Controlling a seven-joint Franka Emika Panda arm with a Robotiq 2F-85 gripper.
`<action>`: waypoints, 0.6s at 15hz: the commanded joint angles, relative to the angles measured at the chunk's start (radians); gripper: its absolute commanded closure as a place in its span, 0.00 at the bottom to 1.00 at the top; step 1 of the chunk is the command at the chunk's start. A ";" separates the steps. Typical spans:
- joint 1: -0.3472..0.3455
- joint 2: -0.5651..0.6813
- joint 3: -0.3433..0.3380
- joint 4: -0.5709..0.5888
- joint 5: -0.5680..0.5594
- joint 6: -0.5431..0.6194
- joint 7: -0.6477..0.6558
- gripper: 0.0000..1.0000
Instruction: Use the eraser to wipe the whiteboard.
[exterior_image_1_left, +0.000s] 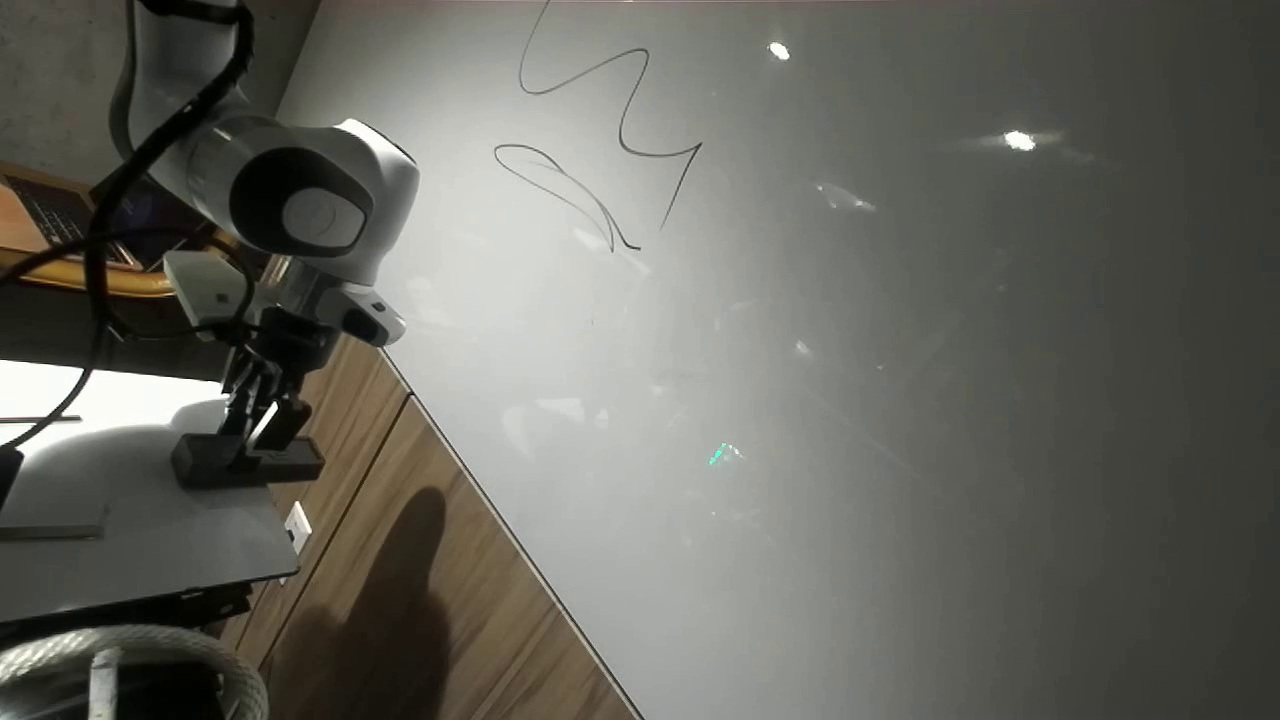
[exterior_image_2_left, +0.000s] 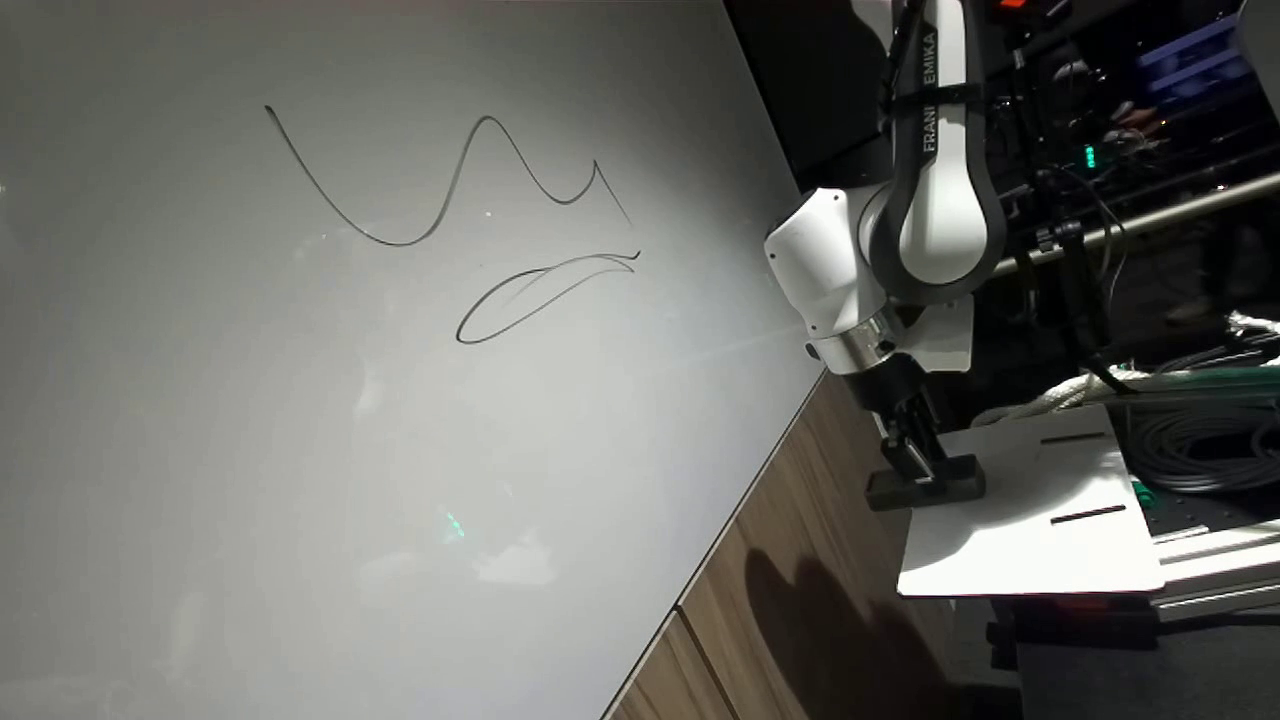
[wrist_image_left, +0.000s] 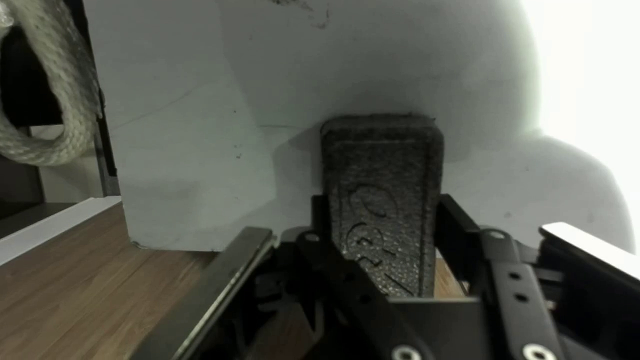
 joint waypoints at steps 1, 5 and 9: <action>0.038 -0.088 0.016 -0.023 0.041 -0.018 -0.014 0.72; 0.093 -0.256 0.088 -0.047 0.120 -0.062 -0.024 0.72; 0.154 -0.436 0.183 -0.029 0.169 -0.153 -0.004 0.72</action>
